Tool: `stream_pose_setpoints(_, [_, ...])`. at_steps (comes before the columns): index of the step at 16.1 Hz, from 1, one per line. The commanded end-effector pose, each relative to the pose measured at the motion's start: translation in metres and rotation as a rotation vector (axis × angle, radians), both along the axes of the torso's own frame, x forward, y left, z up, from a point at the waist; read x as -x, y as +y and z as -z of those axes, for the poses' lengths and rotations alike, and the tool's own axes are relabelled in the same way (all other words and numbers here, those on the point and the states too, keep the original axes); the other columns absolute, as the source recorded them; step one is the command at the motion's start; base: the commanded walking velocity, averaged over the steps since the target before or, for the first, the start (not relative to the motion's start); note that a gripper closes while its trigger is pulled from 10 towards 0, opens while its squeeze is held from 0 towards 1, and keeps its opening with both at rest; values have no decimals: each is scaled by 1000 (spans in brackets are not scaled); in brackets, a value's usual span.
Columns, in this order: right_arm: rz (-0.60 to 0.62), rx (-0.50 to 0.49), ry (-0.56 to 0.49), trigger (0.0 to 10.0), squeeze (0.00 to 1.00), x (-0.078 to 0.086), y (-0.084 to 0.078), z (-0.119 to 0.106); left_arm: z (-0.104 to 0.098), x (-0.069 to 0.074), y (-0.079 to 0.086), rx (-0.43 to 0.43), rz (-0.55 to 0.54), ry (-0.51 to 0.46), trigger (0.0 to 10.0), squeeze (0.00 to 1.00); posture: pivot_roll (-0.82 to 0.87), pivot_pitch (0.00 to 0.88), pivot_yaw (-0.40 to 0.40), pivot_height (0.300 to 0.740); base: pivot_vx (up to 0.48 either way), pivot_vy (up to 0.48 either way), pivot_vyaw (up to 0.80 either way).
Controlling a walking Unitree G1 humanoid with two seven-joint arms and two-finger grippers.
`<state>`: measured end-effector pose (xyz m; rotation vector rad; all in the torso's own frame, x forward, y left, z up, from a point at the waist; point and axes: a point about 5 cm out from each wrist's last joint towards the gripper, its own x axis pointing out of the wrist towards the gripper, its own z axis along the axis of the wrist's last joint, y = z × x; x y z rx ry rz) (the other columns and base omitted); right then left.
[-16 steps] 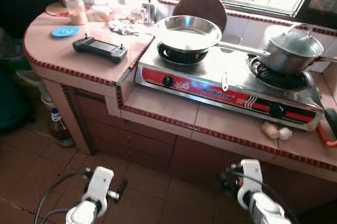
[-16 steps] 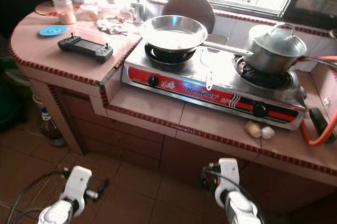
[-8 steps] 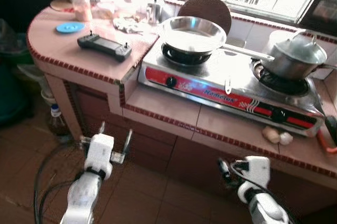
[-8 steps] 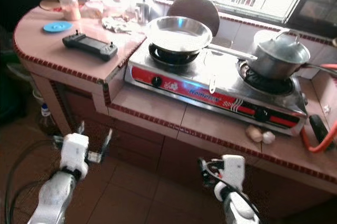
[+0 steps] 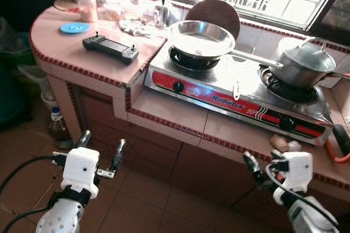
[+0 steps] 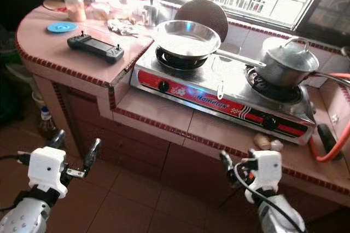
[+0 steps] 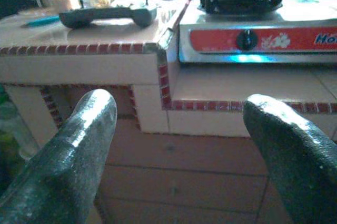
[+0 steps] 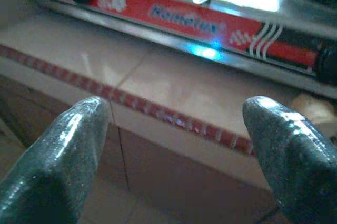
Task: Kitchen organization
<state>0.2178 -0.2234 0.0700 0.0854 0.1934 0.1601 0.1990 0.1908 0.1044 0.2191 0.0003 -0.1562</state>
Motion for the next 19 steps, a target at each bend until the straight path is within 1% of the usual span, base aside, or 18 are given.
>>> stream_pose_setpoints(1, [16, 0, 9, 10000, 0, 4, -3, -1, 1, 3, -1, 5, 9, 28, 10000, 0, 222, 0, -168, 740, 0, 0, 0])
stream_pose_setpoints(2, [93, -35, 22, 10000, 0, 5, -2, 5, 6, 0, -5, 33, 14, 62, 10000, 0, 231, 0, -175, 740, 0, 0, 0])
stream_pose_setpoints(3, [110, -44, 25, 10000, 0, 5, -1, 7, 6, -2, -7, 35, 25, 66, 10000, 0, 231, 0, -176, 740, 0, 0, 0])
stream_pose_setpoints(4, [155, -88, 31, 10000, 0, 4, 6, 9, 0, -11, -11, 28, 42, 61, 10000, 0, 225, 0, -169, 740, 0, 0, 0])
stream_pose_setpoints(5, [168, -104, 32, 10000, 0, 3, 12, 9, -3, -17, -11, 43, 38, 60, 10000, 0, 222, 0, -164, 740, 0, 0, 0])
stream_pose_setpoints(6, [178, -119, 38, 10000, 0, 4, 17, 10, -6, -21, -12, 42, 52, 64, 10000, 0, 211, 0, -149, 740, 0, 0, 0])
stream_pose_setpoints(8, [201, -135, 44, 10000, 0, 7, 24, 12, -8, -25, -15, 32, 99, 77, 10000, 0, 205, 0, -142, 740, 0, 0, -716])
stream_pose_setpoints(9, [226, -139, 43, 10000, 0, 9, 25, 13, -8, -27, -18, 35, 126, 93, 10000, 0, 178, 0, -118, 740, 0, 0, -788])
stream_pose_setpoints(10, [235, -141, 43, 10000, 0, 10, 24, 13, -8, -28, -20, 41, 139, 103, 10000, 0, 172, 0, -112, 740, 0, 0, -788])
stream_pose_setpoints(11, [266, -145, 43, 10000, 0, 12, 22, 15, -9, -33, -24, 40, 188, 122, 10000, 0, 170, 0, -108, 740, 0, 0, -800])
stream_pose_setpoints(12, [299, -161, 37, 10000, 0, 12, 22, 16, -4, -41, -24, 42, 232, 156, 10000, 0, 167, 0, -97, 740, 0, 0, 0])
stream_pose_setpoints(14, [296, -163, 37, 10000, 0, 11, 26, 17, -4, -44, -25, 43, 246, 165, 10000, 0, 166, 0, -83, 740, 0, 0, 0])
stream_pose_setpoints(16, [309, -172, 36, 10000, 0, 12, 32, 19, -1, -46, -25, 32, 278, 189, 10000, 0, 141, 0, -34, 740, 0, 0, 0])
stream_pose_setpoints(18, [357, -169, 38, 10000, 0, 18, 30, 21, 2, -49, -31, 36, 321, 212, 10000, 0, 101, 0, -14, 740, 0, 0, 0])
stream_pose_setpoints(19, [402, -158, 43, 10000, 0, 24, 26, 23, 6, -52, -39, 33, 390, 227, 10000, 0, 53, 0, -20, 740, 0, 0, 0])
